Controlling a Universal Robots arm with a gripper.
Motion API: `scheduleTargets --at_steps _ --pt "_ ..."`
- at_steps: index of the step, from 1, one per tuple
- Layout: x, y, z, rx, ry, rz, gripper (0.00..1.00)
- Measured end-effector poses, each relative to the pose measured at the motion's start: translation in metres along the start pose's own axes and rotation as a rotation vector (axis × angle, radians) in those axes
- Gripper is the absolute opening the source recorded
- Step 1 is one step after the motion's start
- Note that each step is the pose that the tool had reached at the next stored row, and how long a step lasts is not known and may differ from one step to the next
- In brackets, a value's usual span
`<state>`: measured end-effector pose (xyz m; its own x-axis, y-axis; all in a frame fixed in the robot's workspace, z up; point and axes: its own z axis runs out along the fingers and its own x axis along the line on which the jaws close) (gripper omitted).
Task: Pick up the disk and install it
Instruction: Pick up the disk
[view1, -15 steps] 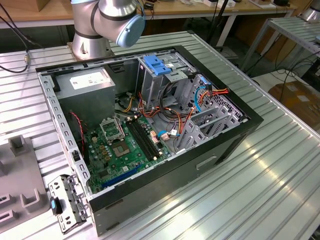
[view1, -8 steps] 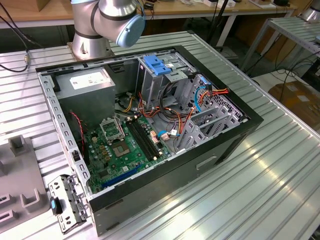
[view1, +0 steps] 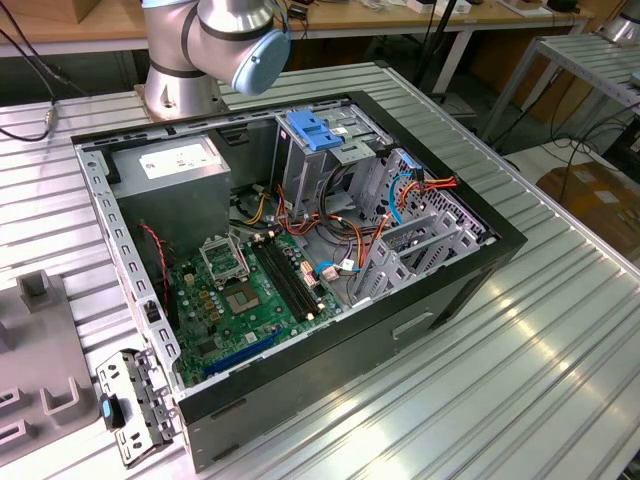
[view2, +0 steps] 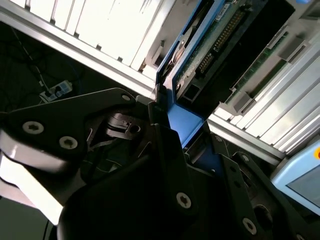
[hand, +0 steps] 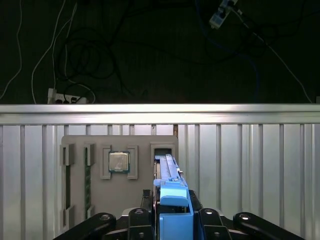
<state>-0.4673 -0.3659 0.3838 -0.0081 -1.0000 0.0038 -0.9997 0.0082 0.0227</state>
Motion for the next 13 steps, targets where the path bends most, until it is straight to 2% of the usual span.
scheduleTargets --at_steps 8,13 --pt "0.0 0.0003 -0.0111 0.0001 0.0 0.0 0.37" --pt "0.0001 0.0005 -0.0207 0.0001 -0.0001 0.0 0.37"
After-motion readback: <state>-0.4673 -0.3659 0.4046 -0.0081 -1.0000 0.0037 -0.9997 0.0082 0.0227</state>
